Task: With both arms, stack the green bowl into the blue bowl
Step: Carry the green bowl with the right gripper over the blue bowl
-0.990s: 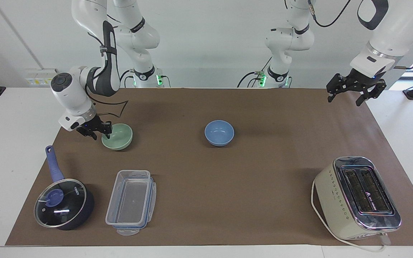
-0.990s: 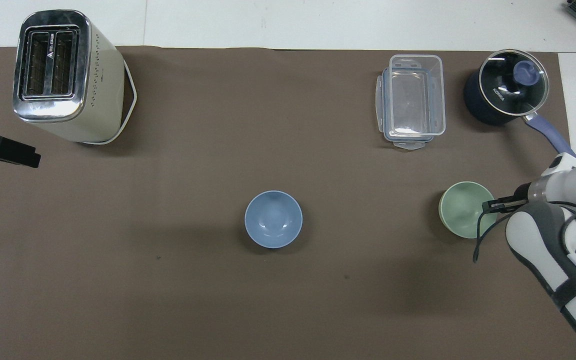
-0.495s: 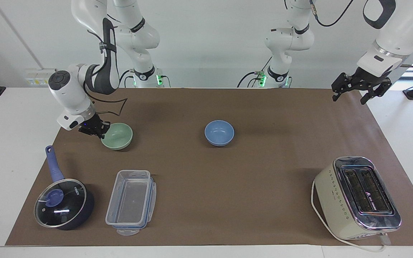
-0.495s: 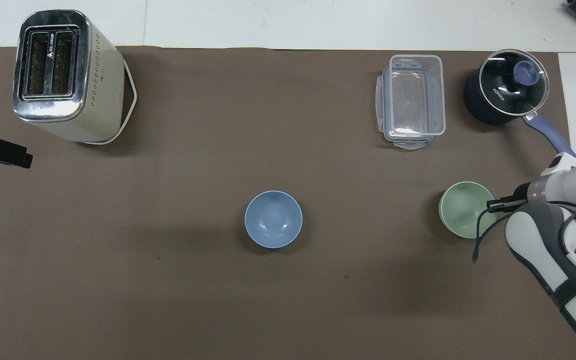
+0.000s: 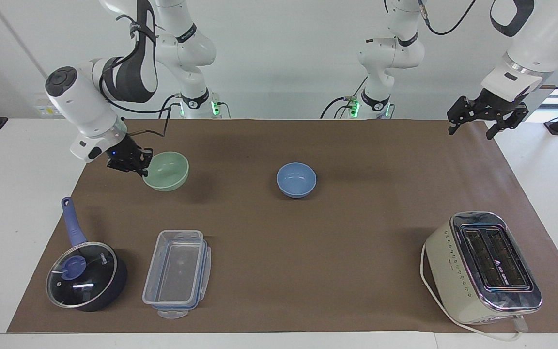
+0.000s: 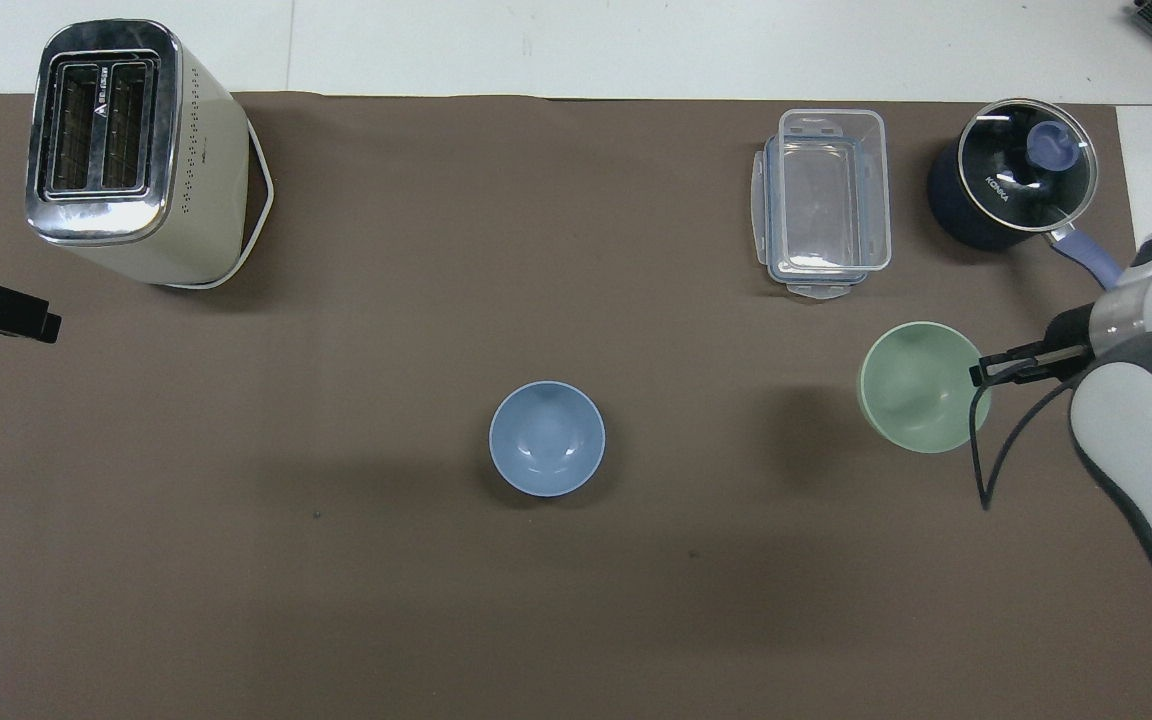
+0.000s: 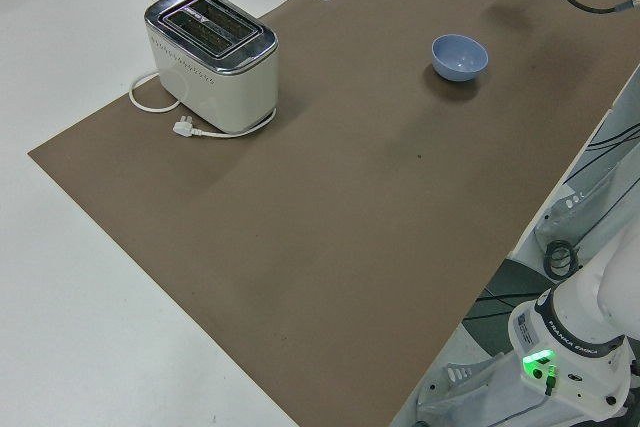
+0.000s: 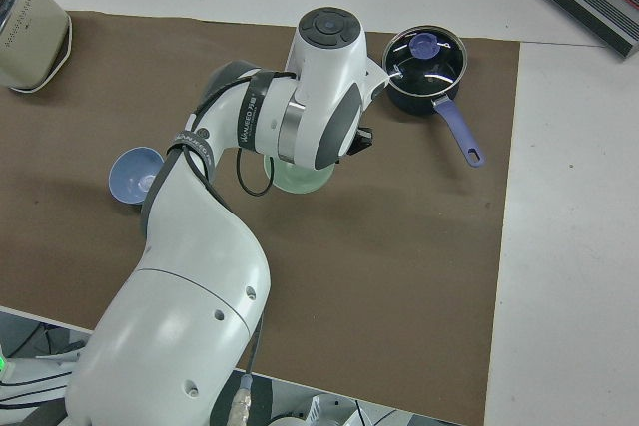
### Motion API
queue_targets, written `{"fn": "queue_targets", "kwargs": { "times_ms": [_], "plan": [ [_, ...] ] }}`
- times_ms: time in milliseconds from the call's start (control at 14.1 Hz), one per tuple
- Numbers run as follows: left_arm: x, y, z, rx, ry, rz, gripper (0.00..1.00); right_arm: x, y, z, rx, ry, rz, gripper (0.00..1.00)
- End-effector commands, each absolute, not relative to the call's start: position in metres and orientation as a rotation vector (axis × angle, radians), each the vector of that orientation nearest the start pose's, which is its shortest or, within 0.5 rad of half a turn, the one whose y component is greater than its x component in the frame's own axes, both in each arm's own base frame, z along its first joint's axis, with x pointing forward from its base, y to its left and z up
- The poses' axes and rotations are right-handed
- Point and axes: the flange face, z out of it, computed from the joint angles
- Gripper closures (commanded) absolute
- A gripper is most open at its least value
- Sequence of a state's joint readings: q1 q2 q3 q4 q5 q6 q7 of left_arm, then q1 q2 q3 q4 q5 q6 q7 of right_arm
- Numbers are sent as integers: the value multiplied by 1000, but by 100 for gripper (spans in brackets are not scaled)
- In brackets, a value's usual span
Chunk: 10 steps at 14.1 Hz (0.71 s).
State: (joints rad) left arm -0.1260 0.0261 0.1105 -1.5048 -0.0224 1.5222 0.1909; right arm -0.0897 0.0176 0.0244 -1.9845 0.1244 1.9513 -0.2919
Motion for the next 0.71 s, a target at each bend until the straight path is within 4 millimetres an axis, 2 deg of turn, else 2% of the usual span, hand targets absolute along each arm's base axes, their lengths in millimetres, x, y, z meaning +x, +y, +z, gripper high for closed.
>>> {"fn": "queue_targets", "kwargs": {
  "times_ms": [0,141,283,424,566,637],
  "plan": [
    [552,-9,641,-3134,331,28,0,561,40,463,-2997,-238,68,100],
    [552,-9,641,-3133,331,25,0,560,92,469,-3009,-141,73,100],
    [552,-11,642,-3134,322,18,0,553,137,474,-3011,-97,75,100],
    [552,-9,642,-3134,322,18,0,548,186,466,-3016,-12,95,100],
    [552,-10,642,-3134,336,18,0,541,223,470,-2996,52,101,100],
    [552,-9,642,-3134,339,18,0,537,231,470,-2971,65,115,100]
  ]
}}
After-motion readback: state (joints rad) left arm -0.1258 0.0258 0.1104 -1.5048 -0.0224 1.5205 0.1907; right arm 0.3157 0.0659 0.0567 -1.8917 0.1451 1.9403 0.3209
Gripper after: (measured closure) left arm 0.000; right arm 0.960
